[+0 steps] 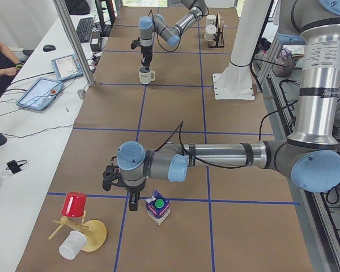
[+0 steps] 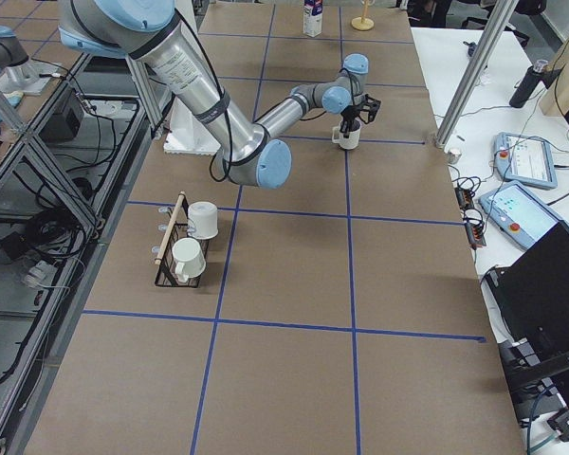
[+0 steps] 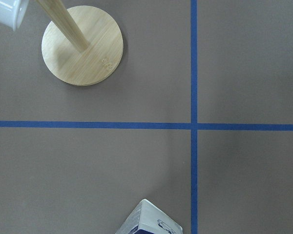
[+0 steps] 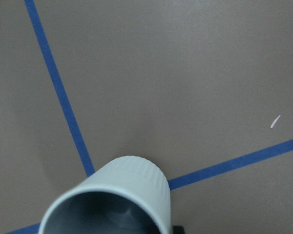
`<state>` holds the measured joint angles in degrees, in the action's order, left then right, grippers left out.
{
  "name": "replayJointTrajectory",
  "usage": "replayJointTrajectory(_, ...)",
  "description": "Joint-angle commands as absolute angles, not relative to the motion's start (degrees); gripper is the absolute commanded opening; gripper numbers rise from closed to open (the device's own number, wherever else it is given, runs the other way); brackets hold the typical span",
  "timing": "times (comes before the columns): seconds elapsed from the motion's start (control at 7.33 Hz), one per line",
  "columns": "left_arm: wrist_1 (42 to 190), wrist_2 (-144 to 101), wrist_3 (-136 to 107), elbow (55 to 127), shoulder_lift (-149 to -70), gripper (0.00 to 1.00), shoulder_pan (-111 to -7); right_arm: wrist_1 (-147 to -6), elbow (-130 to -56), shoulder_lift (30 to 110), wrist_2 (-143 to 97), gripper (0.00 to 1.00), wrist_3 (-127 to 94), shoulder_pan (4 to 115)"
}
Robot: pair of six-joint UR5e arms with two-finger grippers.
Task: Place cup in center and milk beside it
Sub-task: 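Lower the mug onto the center and open the right gripper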
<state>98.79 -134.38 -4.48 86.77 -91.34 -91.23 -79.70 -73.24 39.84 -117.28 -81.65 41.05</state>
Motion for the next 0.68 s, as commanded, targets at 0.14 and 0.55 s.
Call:
replayJointTrajectory(0.14,98.7,-134.38,-4.57,86.84,-91.76,0.98,-91.23,-79.8,-75.49,39.81,-120.82,1.0,-81.04,42.52)
replayJointTrajectory(0.55,98.0,-137.28,-3.78,91.64,-91.85,0.98,-91.49,-79.89,-84.26,44.19,-125.76,1.0,-80.6,47.53)
